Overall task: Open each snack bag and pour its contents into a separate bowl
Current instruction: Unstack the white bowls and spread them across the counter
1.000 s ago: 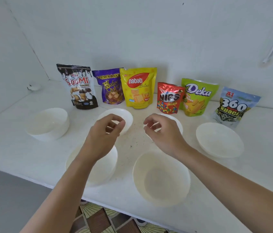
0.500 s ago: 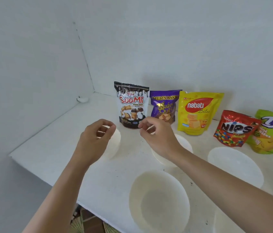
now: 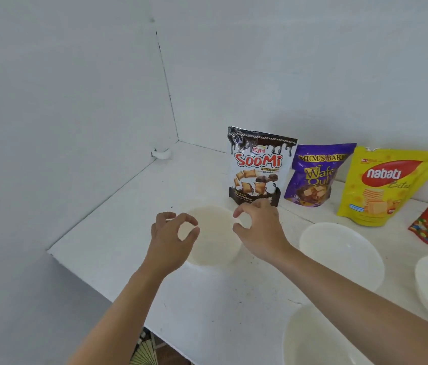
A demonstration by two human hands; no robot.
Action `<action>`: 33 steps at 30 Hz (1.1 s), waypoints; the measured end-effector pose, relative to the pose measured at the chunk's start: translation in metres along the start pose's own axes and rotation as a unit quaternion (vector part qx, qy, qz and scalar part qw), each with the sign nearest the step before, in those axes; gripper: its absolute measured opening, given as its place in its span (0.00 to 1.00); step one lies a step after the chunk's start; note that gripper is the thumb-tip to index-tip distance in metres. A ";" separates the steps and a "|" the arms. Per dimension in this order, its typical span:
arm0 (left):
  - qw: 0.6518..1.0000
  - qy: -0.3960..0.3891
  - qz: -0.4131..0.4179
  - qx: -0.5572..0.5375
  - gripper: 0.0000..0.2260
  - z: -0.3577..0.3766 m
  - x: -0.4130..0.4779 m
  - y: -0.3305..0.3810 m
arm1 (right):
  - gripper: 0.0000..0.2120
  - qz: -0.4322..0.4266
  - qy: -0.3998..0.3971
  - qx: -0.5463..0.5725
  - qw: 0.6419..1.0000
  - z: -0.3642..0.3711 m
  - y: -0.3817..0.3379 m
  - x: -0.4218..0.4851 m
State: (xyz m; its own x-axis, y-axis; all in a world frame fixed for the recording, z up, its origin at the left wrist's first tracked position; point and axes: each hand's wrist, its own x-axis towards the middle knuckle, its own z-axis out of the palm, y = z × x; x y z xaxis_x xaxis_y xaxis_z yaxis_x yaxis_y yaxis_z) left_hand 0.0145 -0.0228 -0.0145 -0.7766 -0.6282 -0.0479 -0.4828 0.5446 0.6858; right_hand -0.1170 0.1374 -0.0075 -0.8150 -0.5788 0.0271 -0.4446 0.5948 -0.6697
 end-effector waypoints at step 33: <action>0.989 0.026 0.099 -0.110 0.26 -0.006 -0.044 0.104 | 0.26 -0.049 0.073 0.140 0.986 -0.095 0.008 -0.043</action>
State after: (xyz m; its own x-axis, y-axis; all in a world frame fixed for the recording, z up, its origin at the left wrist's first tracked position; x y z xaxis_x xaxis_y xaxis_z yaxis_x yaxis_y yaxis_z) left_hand 0.0009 0.0577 0.0633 -0.8223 -0.5523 0.1371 -0.2188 0.5293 0.8198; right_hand -0.1208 0.2197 0.0566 -0.8273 -0.5270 0.1948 -0.4204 0.3507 -0.8369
